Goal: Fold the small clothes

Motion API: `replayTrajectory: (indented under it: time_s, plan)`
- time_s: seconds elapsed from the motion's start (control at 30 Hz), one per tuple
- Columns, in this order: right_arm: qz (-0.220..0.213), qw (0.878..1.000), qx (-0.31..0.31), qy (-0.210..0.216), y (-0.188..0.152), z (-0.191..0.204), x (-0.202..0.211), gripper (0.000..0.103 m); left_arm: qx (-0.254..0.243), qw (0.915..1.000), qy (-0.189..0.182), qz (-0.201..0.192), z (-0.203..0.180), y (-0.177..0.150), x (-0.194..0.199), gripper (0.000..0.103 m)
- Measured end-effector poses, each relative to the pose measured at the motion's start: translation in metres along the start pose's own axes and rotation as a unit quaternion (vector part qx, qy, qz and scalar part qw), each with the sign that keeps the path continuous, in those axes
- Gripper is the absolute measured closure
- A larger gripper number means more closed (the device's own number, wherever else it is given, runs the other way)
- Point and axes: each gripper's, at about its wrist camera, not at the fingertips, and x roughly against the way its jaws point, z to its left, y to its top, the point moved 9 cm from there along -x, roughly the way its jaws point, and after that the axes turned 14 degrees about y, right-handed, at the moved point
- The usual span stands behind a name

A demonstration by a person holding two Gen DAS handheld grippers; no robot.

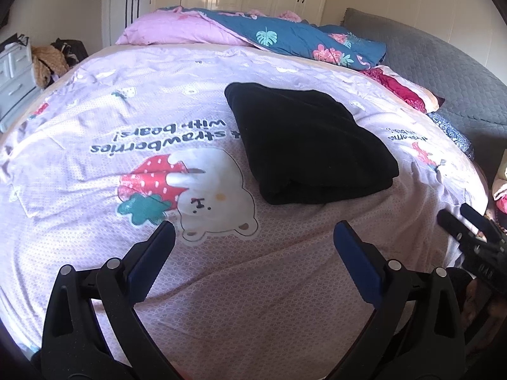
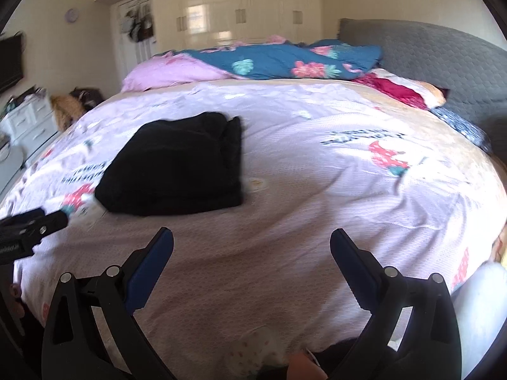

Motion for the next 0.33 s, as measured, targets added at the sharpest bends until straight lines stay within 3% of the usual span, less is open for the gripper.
replayTrajectory:
  time_s: [0.1, 0.2, 0.23, 0.3, 0.33]
  plan:
    - [-0.026, 0.996, -0.040, -0.074, 0.010, -0.048, 0.021, 0.004, 0.024, 0.9997, -0.005, 0.002, 0.017, 0.009, -0.001, 0.009]
    - [-0.038, 0.975, -0.157, -0.151, 0.004, -0.148, 0.056, 0.004, 0.056, 0.9982, 0.015, 0.016, 0.070, 0.029, -0.016, 0.009]
    - [-0.045, 0.961, -0.189, -0.195, -0.004, -0.186, 0.072, 0.004, 0.070, 0.9967, 0.038, 0.013, 0.097, 0.038, -0.021, 0.009]
    - [-0.057, 0.923, -0.241, -0.295, -0.028, -0.262, 0.113, 0.004, 0.107, 0.9895, 0.097, 0.004, 0.169, 0.054, -0.033, 0.009]
    - [-0.047, 0.896, -0.274, -0.347, -0.048, -0.303, 0.136, 0.004, 0.117, 0.9853, 0.124, 0.004, 0.197, 0.057, -0.040, 0.009]
